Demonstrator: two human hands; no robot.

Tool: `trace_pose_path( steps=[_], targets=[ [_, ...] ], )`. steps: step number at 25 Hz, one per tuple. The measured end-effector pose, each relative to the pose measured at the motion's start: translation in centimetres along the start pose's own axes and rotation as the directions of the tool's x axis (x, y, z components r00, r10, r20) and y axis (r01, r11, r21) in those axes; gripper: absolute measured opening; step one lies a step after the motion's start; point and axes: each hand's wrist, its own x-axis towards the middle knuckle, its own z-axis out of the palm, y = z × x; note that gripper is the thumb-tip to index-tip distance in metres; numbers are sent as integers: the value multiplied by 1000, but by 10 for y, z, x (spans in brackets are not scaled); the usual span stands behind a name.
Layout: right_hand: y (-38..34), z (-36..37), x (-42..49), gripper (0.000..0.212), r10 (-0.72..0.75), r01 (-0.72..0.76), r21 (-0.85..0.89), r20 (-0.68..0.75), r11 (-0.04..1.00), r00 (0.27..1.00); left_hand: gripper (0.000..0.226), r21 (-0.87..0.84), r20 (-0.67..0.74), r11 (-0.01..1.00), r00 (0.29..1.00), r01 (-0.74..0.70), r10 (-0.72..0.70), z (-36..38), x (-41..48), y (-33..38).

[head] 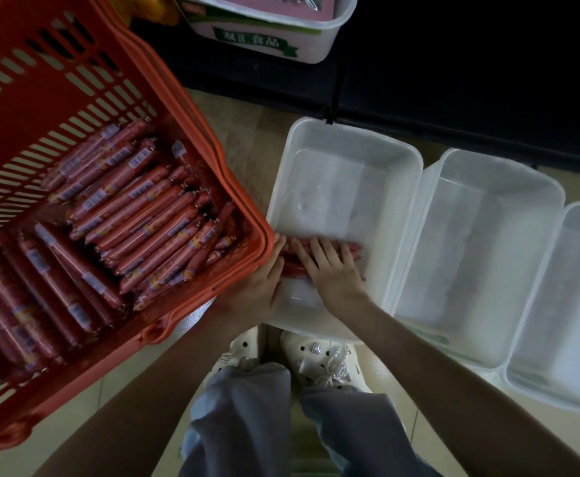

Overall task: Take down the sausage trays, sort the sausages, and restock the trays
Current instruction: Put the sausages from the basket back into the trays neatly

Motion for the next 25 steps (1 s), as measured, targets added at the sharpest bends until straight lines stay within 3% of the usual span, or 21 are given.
trace_pose_path(
  steps=[2,5,8,10,12,14,15,16,17,18,19,20,21,22,23,25],
  targets=[
    [12,0,-3,101,-76,77,5,-33,997,997,61,137,67,990,997,-43,34,-2,3,14],
    [7,1,-18,93,-155,153,29,112,988,982,58,201,80,979,997,-16,0,-4,1,21],
    [1,-20,-28,84,-153,131,111,221,985,963,50,21,75,995,992,-99,97,-20,-4,14],
    [-2,-53,-32,84,-75,55,155,126,986,989,39,-258,106,965,992,-38,67,-57,-14,11],
    [-6,-91,-36,77,18,-1,248,-69,969,997,32,-535,42,845,999,3,23,-122,-37,10],
    [-12,-130,-42,67,83,36,343,-325,939,942,24,-787,-85,616,995,-37,-48,-206,-60,-1],
    [-15,-149,-45,62,109,86,395,-444,914,890,22,-868,-145,494,980,-61,-134,-233,-69,-11],
    [-20,-170,-46,57,113,155,428,-539,890,835,21,-900,-184,433,949,-59,-254,-252,-75,-25],
    [-28,-191,-46,53,98,218,436,-595,873,798,20,-887,-208,463,894,-1,-397,-256,-76,-44],
    [-41,-213,-44,51,67,273,423,-634,864,771,22,-835,-217,538,830,115,-514,-246,-73,-67],
    [-56,-228,-39,50,17,320,386,-660,865,751,30,-727,-162,624,810,288,-563,-225,-66,-91],
    [-71,-238,-29,52,-61,360,322,-666,875,743,47,-562,12,676,822,477,-570,-197,-58,-112],
    [-86,-245,-18,57,-152,388,242,-645,889,749,68,-359,246,702,788,615,-564,-168,-53,-127],
    [-100,-246,-6,64,-241,406,176,-575,897,782,86,-167,436,728,712,665,-550,-143,-48,-137],
    [-113,-245,8,73,-318,417,129,-463,900,828,97,-46,540,758,654,651,-529,-124,-46,-142],
    [-131,-236,34,87,-368,389,77,-200,918,908,102,32,585,801,639,598,-500,-98,-43,-140]
  ],
)
